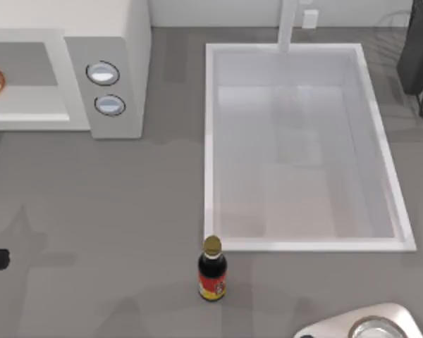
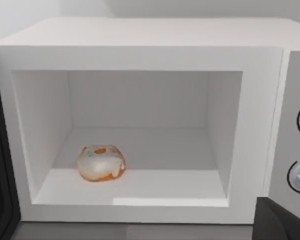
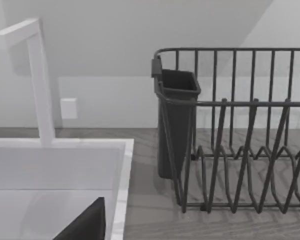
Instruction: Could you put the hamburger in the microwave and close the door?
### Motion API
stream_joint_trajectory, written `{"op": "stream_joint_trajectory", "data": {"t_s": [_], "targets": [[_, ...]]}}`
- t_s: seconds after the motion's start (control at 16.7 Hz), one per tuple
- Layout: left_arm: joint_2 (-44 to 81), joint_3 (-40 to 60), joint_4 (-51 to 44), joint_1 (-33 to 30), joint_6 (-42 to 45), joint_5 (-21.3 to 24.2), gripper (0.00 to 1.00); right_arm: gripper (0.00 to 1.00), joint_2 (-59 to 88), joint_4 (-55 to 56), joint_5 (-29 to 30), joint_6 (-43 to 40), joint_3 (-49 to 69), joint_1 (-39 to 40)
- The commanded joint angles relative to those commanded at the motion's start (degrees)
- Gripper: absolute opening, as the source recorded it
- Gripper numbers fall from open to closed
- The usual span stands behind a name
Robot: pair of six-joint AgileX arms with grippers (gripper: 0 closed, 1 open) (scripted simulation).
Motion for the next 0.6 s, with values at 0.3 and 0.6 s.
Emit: {"op": "stream_joint_trajectory", "data": {"t_s": [0.3,0.6], "targets": [[-4.78,1.2,-5.8,4.46,-0.02,4.35,0.0,1.0,0.0,0.0,0.0,0.0,0.0,0.0],[-10.36,2.47,-12.88,9.69,-0.16,9.7,0.0,1.0,0.0,0.0,0.0,0.0,0.0,0.0]]}}
